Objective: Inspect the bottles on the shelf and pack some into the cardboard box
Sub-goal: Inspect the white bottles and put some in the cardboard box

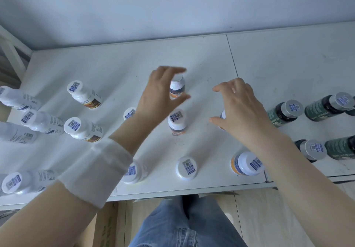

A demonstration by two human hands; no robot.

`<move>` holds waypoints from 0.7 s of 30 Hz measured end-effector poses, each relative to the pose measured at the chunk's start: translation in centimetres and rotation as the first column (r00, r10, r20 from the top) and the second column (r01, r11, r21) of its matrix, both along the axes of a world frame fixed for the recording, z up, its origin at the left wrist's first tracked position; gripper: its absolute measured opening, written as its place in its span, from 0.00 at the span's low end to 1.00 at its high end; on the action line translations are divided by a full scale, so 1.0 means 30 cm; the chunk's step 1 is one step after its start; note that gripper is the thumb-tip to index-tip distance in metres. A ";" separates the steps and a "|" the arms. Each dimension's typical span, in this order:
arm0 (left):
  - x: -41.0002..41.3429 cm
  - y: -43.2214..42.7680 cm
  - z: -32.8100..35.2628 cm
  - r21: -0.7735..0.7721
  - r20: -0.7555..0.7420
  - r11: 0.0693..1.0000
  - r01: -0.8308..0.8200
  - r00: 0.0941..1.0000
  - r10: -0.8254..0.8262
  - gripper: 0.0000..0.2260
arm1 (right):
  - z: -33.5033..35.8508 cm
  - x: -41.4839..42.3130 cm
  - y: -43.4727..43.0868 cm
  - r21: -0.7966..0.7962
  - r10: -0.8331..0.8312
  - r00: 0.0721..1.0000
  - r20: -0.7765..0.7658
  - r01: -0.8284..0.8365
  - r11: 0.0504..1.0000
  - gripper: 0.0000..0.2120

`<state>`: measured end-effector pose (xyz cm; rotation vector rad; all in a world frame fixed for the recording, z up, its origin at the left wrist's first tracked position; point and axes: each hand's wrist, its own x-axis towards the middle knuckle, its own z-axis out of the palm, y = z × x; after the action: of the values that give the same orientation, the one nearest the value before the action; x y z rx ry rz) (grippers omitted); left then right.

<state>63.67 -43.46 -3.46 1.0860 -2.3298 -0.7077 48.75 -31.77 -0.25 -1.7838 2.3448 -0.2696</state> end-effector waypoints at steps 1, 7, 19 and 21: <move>-0.027 -0.042 -0.008 0.034 0.026 0.998 -0.050 0.998 0.049 0.27 | 0.000 -0.005 -0.011 -0.007 -0.004 1.000 0.029 0.004 1.000 0.31; -0.061 -0.176 -0.048 0.295 0.094 0.941 -0.167 0.985 0.146 0.16 | -0.039 -0.020 -0.065 -0.031 -0.057 0.902 0.428 0.078 0.996 0.32; 0.047 -0.022 0.119 0.865 -0.351 0.456 0.208 0.901 0.254 0.19 | -0.008 0.066 -0.030 -0.075 -0.047 0.331 0.942 0.346 0.935 0.17; 0.060 0.011 0.126 0.849 -0.361 0.490 0.195 0.893 0.269 0.22 | -0.001 0.090 -0.017 -0.271 0.066 0.534 0.843 0.314 0.910 0.20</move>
<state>65.46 -43.13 0.32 1.1408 -1.4376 -2.0403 51.46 -32.28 -0.29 -1.1247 1.7147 -1.3817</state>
